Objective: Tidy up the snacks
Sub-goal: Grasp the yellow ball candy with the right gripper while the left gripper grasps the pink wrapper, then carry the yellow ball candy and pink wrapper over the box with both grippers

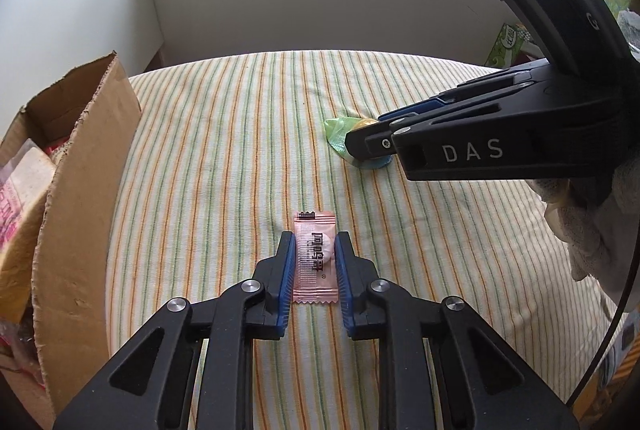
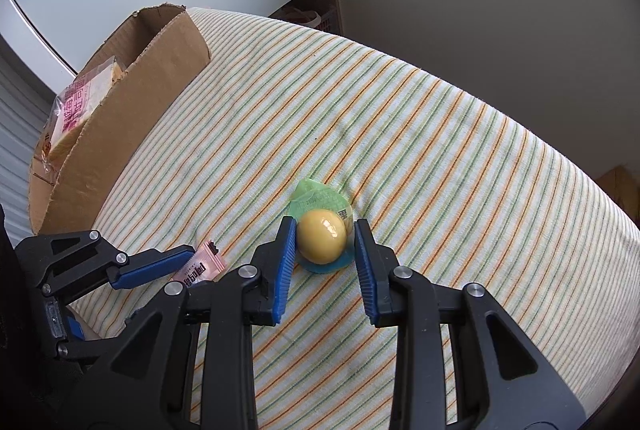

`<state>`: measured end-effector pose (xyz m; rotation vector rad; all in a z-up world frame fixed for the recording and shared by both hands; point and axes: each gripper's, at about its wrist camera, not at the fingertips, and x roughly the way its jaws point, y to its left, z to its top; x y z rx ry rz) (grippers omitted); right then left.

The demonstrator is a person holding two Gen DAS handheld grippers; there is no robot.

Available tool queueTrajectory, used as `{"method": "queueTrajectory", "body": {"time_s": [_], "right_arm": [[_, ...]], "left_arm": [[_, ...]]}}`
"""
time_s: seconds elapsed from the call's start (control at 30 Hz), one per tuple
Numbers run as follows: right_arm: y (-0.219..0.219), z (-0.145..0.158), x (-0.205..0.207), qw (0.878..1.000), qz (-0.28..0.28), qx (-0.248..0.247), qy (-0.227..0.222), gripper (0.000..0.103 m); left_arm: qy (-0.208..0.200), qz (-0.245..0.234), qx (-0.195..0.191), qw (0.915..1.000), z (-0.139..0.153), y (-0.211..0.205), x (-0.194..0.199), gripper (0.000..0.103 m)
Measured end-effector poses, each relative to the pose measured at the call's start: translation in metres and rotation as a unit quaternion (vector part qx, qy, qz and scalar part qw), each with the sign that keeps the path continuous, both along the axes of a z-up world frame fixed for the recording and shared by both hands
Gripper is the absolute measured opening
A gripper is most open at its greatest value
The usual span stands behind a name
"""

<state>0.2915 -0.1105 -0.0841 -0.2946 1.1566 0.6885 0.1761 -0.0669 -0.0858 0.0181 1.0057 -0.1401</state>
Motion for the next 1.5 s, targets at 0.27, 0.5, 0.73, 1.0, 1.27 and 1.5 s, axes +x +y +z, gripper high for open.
{"method": "queueTrajectory", "body": {"time_s": [0.27,0.5,0.73,1.0,1.27,1.5], "right_arm": [[-0.010,0.009,-0.003,1.000,-0.011,0.012,-0.004,0.029],[-0.015,0.029,-0.012,0.999,-0.011,0.028,-0.012,0.029],[-0.005,0.054,-0.028,0.999,-0.001,0.034,-0.033,0.029],[0.023,0.083,-0.046,0.998,0.016,0.048,-0.045,0.029],[0.065,0.101,-0.064,0.996,0.045,0.062,-0.045,0.029],[0.113,0.104,-0.087,0.993,0.081,0.071,-0.038,0.029]], "left_arm": [[-0.013,-0.004,-0.003,0.9999,0.013,-0.004,-0.010,0.018],[-0.032,-0.001,-0.014,0.9994,0.035,0.003,-0.025,0.018],[-0.056,0.006,-0.023,0.9982,0.060,0.017,-0.046,0.018],[-0.076,0.031,-0.027,0.9963,0.089,0.053,-0.079,0.018],[-0.079,0.058,-0.019,0.9950,0.094,0.103,-0.097,0.018],[-0.080,0.094,-0.007,0.9924,0.097,0.147,-0.112,0.018]]}}
